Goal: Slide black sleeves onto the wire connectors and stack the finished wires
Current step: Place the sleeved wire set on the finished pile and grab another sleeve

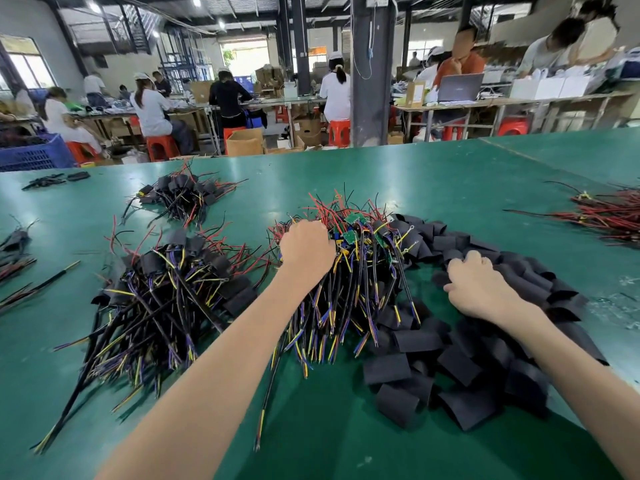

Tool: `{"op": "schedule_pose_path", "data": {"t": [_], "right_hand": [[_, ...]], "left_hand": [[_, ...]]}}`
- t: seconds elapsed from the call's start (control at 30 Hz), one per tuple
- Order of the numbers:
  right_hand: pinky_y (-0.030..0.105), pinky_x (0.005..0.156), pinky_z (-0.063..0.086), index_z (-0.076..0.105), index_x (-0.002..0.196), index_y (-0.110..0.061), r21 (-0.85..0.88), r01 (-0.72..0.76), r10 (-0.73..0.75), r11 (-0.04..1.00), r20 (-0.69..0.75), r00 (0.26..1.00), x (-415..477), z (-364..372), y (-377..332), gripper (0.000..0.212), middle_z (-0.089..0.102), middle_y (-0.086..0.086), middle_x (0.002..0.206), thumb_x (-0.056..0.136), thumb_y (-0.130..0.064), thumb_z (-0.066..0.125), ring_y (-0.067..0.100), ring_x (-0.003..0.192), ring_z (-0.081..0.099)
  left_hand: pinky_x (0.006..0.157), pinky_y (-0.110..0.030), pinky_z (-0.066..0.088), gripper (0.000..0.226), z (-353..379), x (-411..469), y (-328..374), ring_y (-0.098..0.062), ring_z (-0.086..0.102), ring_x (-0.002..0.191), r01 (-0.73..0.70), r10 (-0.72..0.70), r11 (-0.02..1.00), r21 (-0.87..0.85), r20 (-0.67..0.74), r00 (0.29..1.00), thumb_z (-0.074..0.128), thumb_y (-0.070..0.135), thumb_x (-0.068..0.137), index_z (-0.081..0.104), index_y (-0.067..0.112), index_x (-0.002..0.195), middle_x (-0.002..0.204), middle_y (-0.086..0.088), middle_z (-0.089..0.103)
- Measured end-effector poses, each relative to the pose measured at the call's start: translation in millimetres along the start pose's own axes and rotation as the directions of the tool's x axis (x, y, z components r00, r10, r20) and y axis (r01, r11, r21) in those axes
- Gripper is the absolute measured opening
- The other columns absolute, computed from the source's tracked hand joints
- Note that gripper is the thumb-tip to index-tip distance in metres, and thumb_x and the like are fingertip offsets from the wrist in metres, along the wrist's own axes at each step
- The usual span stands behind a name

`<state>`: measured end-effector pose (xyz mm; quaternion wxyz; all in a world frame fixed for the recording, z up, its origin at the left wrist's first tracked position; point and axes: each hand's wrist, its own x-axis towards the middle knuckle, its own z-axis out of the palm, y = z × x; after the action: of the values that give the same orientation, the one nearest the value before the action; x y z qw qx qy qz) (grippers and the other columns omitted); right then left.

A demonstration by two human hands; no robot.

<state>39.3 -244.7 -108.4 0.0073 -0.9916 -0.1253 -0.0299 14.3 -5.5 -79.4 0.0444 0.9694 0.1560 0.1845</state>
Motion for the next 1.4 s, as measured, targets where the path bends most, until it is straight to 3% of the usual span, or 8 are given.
{"op": "schedule_pose_path", "data": {"t": [0.17,0.27,0.47,0.73,1.0,1.13,1.27,1.4], "right_hand": [[0.040,0.085,0.041,0.043,0.110,-0.002,-0.022,0.008,-0.011,1.000,-0.114,0.993,-3,1,-4,0.026,0.042,0.016,0.115,0.093,-0.021,0.048,0.034,0.110,0.044],[0.041,0.084,0.040,0.043,0.110,-0.002,0.055,0.021,-0.012,0.998,-0.164,0.986,-3,0,-6,0.027,0.043,0.016,0.114,0.091,-0.019,0.050,0.035,0.108,0.045],[0.043,0.080,0.039,0.044,0.113,-0.003,0.211,0.150,-0.090,0.966,-0.271,0.958,-5,-5,-11,0.027,0.041,0.013,0.110,0.090,-0.014,0.052,0.035,0.103,0.046],[0.043,0.080,0.038,0.042,0.121,-0.004,0.271,0.210,-0.134,0.939,-0.275,0.952,-7,-5,-15,0.031,0.040,0.012,0.116,0.093,-0.012,0.049,0.034,0.103,0.047],[0.043,0.078,0.040,0.040,0.127,-0.003,0.269,0.243,-0.165,0.932,-0.283,0.945,-8,-5,-17,0.036,0.040,0.014,0.118,0.093,-0.012,0.049,0.039,0.097,0.051],[0.042,0.077,0.039,0.040,0.126,-0.003,0.274,0.256,-0.173,0.927,-0.293,0.940,-8,-5,-18,0.036,0.039,0.013,0.116,0.092,-0.010,0.050,0.039,0.093,0.051],[0.039,0.065,0.038,0.053,0.108,0.006,0.213,0.309,-0.231,0.927,-0.327,0.916,-12,-4,-19,0.024,0.044,0.017,0.110,0.084,0.003,0.055,0.038,0.085,0.048],[0.032,0.060,0.027,0.042,0.127,-0.003,0.274,0.323,-0.208,0.906,-0.378,0.902,-8,0,-19,0.041,0.040,0.013,0.108,0.088,-0.001,0.053,0.027,0.066,0.037]], "left_hand": [[0.072,-0.033,0.042,0.016,-2,10,13,-0.032,0.059,0.104,0.045,-0.049,0.994,0.097,0.042,0.998,0.062,0.014,0.084,0.060,0.007,0.099,0.107,-0.012,0.063],[0.077,-0.035,0.047,0.026,-9,11,16,-0.035,0.060,0.106,0.088,-0.089,0.996,0.033,0.030,0.996,0.060,0.011,0.081,0.061,0.004,0.106,0.111,-0.015,0.062],[0.067,-0.034,0.040,0.012,-18,8,14,-0.036,0.061,0.099,0.116,-0.113,0.989,-0.089,0.035,0.993,0.057,0.008,0.082,0.057,0.003,0.094,0.106,-0.017,0.062],[0.066,-0.029,0.038,0.029,-16,2,27,-0.026,0.060,0.103,0.029,-0.045,0.989,0.148,0.104,0.994,0.058,0.004,0.081,0.060,0.007,0.109,0.112,-0.009,0.058],[0.068,-0.030,0.039,0.028,-21,2,33,-0.028,0.059,0.105,0.038,-0.053,0.994,0.106,0.140,0.989,0.057,0.001,0.081,0.059,0.005,0.109,0.110,-0.010,0.059],[0.070,-0.034,0.042,0.020,-24,4,26,-0.033,0.060,0.104,0.094,-0.089,0.994,-0.051,0.105,0.991,0.057,0.003,0.079,0.059,0.003,0.100,0.108,-0.014,0.062],[0.067,-0.029,0.042,0.014,-35,9,15,-0.030,0.058,0.083,0.199,-0.179,0.939,-0.281,0.094,0.979,0.058,0.011,0.076,0.046,0.007,0.072,0.079,-0.010,0.055],[0.052,-0.024,0.048,0.021,-58,13,8,-0.021,0.048,0.054,0.321,-0.249,0.681,-0.659,0.203,0.947,0.051,0.011,0.083,0.044,0.009,0.063,0.058,-0.004,0.044]]}}
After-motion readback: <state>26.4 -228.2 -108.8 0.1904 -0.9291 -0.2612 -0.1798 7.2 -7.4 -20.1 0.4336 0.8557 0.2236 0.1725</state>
